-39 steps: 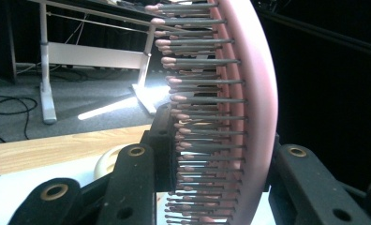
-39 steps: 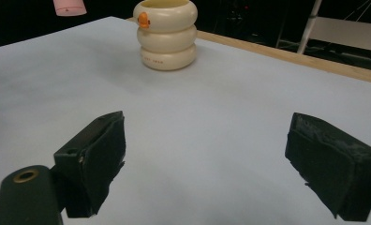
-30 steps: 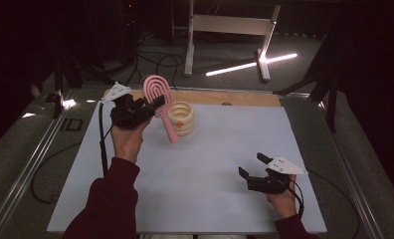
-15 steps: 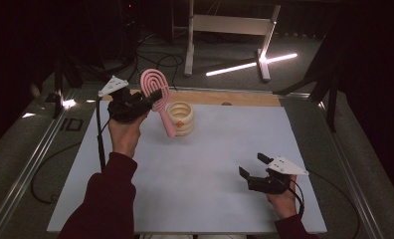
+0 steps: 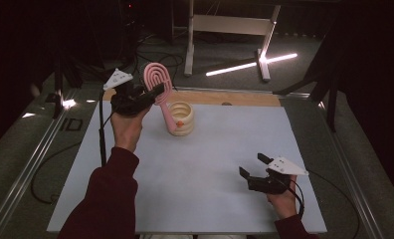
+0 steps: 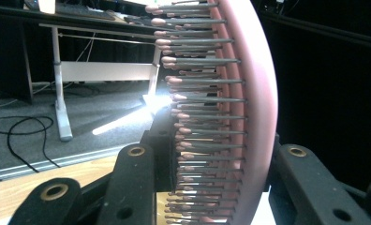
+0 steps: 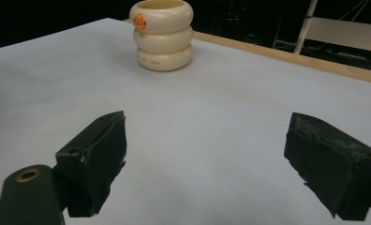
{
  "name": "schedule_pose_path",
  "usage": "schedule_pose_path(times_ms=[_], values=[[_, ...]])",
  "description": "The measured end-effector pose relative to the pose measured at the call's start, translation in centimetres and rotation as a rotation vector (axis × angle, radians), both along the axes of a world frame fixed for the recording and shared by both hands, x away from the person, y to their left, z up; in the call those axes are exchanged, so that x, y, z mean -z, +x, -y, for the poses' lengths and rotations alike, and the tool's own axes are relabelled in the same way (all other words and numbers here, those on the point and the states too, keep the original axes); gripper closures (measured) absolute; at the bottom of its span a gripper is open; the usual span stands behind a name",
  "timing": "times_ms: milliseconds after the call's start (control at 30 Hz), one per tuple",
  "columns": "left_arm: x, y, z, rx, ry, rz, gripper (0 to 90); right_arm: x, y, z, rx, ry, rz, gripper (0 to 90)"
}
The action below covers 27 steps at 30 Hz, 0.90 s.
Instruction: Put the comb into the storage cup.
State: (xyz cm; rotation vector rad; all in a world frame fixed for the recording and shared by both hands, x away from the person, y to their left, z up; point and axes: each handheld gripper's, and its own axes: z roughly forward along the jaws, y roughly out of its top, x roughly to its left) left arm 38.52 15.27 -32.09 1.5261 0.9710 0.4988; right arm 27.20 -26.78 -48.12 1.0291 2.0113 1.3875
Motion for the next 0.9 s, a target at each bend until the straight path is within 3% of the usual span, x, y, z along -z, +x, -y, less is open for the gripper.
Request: schedule_pose_path(times_ms=[400,700,900], values=[[-0.5,1.2,0.3,-0.012,0.008,0.015,64.0,-0.1,0.1,0.4,-0.005,0.047,-0.014,13.4],[-0.4,2.1,0.5,-0.022,-0.024,0.021,64.0,-0.1,0.1,0.4,-0.008,0.048,-0.016,13.4],[0.0,2.4,0.8,-0.023,-0.016,0.019,64.0,-0.1,0.1,0.4,-0.005,0.046,-0.016,13.4]])
